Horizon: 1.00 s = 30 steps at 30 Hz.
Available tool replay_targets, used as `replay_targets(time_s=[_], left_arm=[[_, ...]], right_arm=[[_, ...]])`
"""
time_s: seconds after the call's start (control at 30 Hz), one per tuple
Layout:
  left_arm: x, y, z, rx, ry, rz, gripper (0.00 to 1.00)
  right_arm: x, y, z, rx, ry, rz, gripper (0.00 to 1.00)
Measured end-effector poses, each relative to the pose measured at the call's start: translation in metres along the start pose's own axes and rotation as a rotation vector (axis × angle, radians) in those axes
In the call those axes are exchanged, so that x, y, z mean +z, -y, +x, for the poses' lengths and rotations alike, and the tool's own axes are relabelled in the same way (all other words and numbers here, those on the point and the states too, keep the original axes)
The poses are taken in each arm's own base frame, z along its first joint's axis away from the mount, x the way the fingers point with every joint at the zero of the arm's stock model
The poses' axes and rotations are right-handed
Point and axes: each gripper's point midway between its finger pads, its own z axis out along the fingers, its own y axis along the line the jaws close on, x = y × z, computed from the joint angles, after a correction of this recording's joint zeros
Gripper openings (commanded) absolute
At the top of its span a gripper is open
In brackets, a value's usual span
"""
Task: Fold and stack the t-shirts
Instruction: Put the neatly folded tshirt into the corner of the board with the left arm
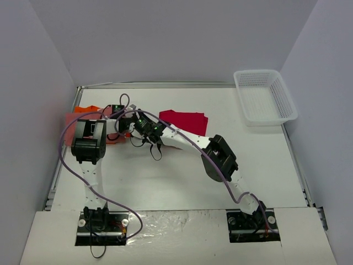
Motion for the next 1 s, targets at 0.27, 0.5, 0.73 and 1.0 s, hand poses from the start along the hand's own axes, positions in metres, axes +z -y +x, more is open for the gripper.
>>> replay_targets(time_s=[0.27, 0.5, 0.73, 1.0], left_arm=[[0.009, 0.008, 0.003, -0.030, 0.010, 0.061, 0.65], [0.014, 0.018, 0.000, -0.014, 0.013, 0.108, 0.74], [0.020, 0.024, 0.007, -0.010, -0.005, 0.123, 0.77], [0.023, 0.027, 0.011, -0.004, -0.020, 0.125, 0.79]], right_arm=[[0.001, -0.002, 0.003, -0.011, -0.018, -0.011, 0.00], [0.001, -0.004, 0.007, -0.023, -0.039, -0.023, 0.00], [0.001, -0.004, 0.010, -0.034, -0.057, -0.028, 0.00], [-0.004, 0.000, 0.014, -0.050, -0.082, -0.023, 0.00]])
